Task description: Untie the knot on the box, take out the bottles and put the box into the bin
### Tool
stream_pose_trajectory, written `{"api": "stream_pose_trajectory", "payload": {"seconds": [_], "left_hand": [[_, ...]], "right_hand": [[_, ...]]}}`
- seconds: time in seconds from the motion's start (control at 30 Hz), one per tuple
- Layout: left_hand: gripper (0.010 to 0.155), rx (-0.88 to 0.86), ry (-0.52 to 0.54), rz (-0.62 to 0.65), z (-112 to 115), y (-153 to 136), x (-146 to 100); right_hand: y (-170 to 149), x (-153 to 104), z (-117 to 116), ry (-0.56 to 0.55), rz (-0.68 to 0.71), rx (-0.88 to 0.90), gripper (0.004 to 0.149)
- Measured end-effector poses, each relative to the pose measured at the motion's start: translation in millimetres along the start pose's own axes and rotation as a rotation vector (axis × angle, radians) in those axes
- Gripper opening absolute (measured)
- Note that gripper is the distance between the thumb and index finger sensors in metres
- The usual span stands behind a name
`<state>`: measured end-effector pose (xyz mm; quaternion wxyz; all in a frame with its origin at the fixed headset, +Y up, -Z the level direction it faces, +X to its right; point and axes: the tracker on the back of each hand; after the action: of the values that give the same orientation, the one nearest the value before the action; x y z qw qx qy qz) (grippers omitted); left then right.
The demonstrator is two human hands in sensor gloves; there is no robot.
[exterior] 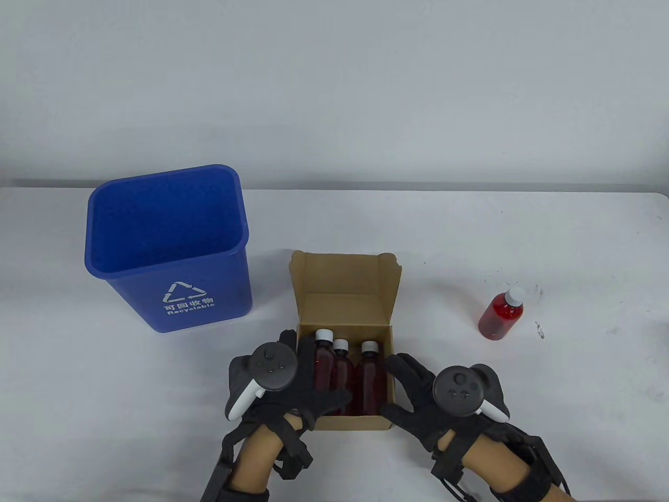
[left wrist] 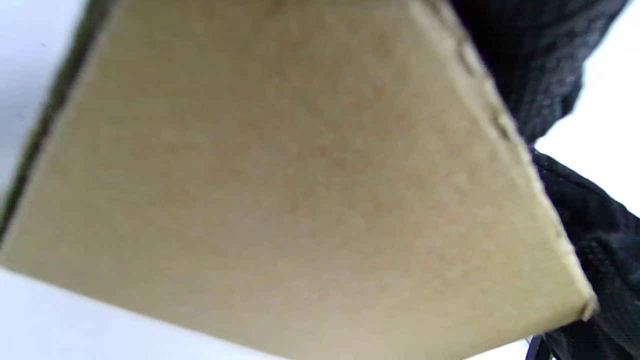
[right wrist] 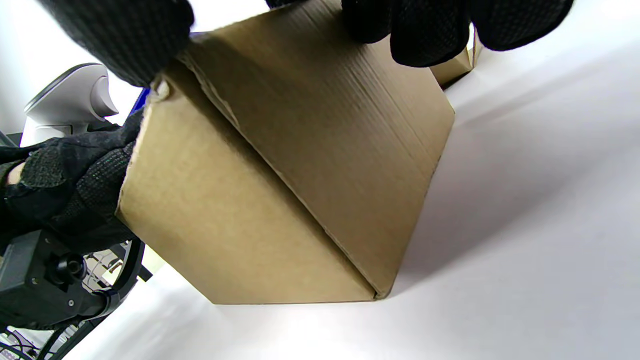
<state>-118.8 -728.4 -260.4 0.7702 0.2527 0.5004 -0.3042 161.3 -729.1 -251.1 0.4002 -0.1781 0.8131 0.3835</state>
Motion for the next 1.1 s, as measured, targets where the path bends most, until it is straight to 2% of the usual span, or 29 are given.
{"api": "stream_pose_trajectory", "payload": {"seconds": [0.1,0.27,0.47,0.67,0.77,0.83,0.93,1.1], "left_hand": [[0.114,-0.081,0.005,0.006,0.8,-3.1,0.7],[0.114,0.004,-0.025,-0.054,-1.0,4.7,2.6],[0.106,-0.046,0.035,-0.05,-0.5,6.5,3.0],[0.106,-0.015,0.057,-0.036,3.0,2.8,1.8],[0.105,-0.054,0.084,-0.016,5.4,-3.2,-0.8],[0.104,-0.07,0.069,-0.019,3.9,-3.2,0.3],[0.105,0.009,0.019,-0.047,1.2,-0.4,0.6],[0.104,0.032,0.026,-0.062,3.5,0.6,-1.5]], "right_hand": [[0.0,0.3,-0.4,0.006,-0.002,0.001,0.083],[-1.0,0.6,-0.6,0.013,-0.006,0.012,0.082],[-1.2,0.6,-1.0,0.019,-0.011,0.013,0.082],[-2.0,0.7,-1.1,0.025,-0.016,0.018,0.082],[-2.5,0.7,-0.8,0.025,-0.018,0.022,0.082],[-2.6,0.7,-1.1,0.025,-0.019,0.024,0.082],[-2.6,0.7,-1.0,0.024,-0.018,0.023,0.082],[0.6,0.3,3.7,0.03,-0.008,-0.037,0.082]]}}
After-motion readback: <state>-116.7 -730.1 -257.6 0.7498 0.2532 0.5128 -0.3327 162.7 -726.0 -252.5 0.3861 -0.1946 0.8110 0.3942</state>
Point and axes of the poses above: the tracker on the back of each hand, its own y axis roughly to the thumb side, its own x axis roughly from the wrist to the fingertips, z = x × y, and after that the axes turned 1 degree about z, right-handed
